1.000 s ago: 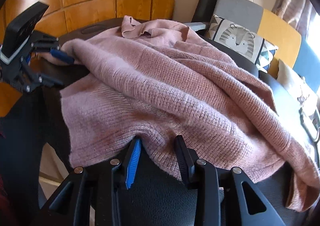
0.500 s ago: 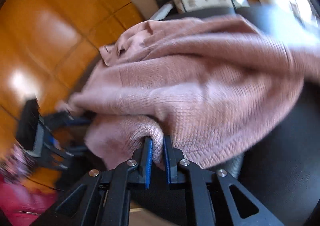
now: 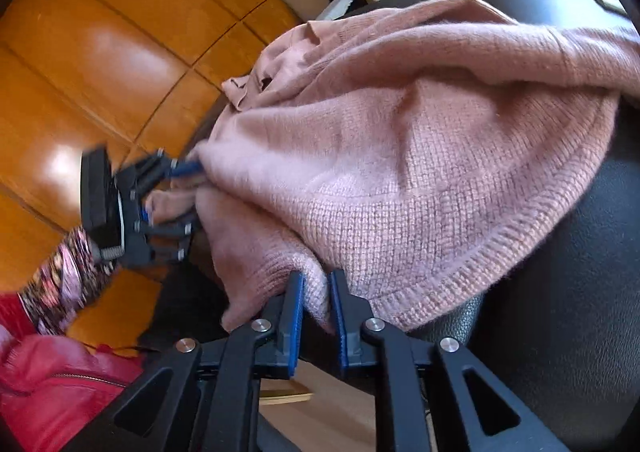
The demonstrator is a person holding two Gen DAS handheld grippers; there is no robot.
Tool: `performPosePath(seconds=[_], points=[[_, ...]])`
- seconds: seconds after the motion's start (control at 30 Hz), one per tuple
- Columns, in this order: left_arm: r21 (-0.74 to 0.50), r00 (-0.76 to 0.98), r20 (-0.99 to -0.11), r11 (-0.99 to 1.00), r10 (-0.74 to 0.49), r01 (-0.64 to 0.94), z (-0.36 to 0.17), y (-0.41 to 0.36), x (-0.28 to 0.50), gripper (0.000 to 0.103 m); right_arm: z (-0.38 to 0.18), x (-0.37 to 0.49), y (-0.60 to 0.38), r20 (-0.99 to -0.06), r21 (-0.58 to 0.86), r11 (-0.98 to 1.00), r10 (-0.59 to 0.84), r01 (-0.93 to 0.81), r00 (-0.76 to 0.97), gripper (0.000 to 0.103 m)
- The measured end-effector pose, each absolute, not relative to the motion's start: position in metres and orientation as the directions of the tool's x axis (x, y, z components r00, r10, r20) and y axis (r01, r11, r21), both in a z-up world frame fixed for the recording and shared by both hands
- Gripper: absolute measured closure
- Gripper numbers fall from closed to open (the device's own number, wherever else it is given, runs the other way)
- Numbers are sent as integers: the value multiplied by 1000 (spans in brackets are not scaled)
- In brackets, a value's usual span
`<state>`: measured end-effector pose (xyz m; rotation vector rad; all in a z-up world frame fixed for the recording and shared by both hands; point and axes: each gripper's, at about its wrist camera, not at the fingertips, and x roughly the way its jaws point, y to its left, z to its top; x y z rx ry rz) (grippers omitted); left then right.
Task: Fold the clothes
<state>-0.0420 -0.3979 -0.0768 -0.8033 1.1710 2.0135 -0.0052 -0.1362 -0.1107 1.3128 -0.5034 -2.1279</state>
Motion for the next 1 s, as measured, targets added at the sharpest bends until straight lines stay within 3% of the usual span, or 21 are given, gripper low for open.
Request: performPosePath(seconds=[0.1, 0.23, 0.4, 0.53, 0.6, 0.63, 0.7, 0.83, 1.0], points=[[462, -566, -782, -367, 260, -807, -80, -399, -52, 43, -110, -2, -137, -682, 573, -766, -643, 292, -348, 89], [559, -608, -746, -240, 271, -794, -84, -394, -39, 43, -105, 5, -142, -699, 513, -788, -613, 341, -367, 80], [563, -590, -746, -181, 309, -806, -84, -387, -29, 43, -94, 18, -178, -780, 213, -836, -457, 506, -426, 76], [507, -572, -756, -267, 320, -819, -83, -381, -35, 45, -98, 27, -203, -803, 8, -811, -353, 584, -480, 73], [449, -535, -775, -303, 336, -841, -81, -382, -36, 63, -101, 28, -212, -791, -49, -806, -329, 590, -515, 71], [406, -501, -793, -313, 346, -858, -82, -381, -35, 86, -102, 28, -215, -786, -64, -808, -321, 586, -528, 71], [395, -504, -789, -338, 351, -854, -82, -381, -29, 91, -102, 25, -216, -782, -49, -825, -319, 563, -535, 72], [321, -487, -775, -413, 402, -852, -71, -393, -16, 92, -99, 8, -198, -776, 131, -883, -374, 450, -508, 92], [188, -480, -706, -516, 520, -835, -30, -419, 6, 92, -89, 0, -161, -678, 426, -837, -546, 342, -492, 92]])
